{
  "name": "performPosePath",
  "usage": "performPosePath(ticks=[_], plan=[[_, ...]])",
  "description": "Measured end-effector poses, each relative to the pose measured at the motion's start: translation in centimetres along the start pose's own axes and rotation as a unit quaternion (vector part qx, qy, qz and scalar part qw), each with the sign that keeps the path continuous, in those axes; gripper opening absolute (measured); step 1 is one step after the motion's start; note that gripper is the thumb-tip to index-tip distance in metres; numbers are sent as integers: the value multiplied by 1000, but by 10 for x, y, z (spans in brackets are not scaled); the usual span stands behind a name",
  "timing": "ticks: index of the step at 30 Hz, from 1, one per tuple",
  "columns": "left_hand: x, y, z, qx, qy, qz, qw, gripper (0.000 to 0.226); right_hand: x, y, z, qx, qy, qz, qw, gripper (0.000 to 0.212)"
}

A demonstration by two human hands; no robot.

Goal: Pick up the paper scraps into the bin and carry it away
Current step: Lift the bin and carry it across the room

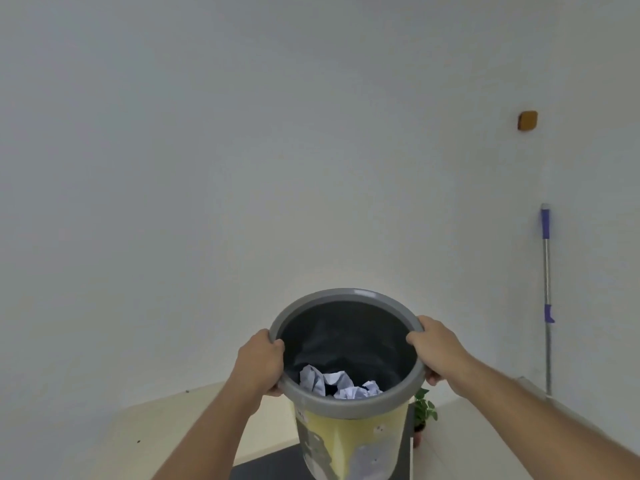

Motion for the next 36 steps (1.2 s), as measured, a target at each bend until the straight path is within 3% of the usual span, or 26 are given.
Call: performPosePath(ticks=[7, 22, 36], plan=[[8, -42, -20, -45, -31, -20, 998, 20, 43, 14, -2, 28, -32, -10, 999, 22], [89, -273, -35, -132, -52, -7, 990, 19, 188, 173, -70, 94, -100, -11, 990, 24], [132, -414, -123, -217, -91, -23, 972, 21, 259, 230, -149, 164, -169, -16, 972, 22]])
Point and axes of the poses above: each hand's wrist, its own z-axis away from the middle knuckle, its own y-axis out of the back of the hand, x = y × z, the point moved 9 cm from there along -z, towards the middle knuckle, and after that the axes turned 4 degrees about z, right-handed, at the moved point
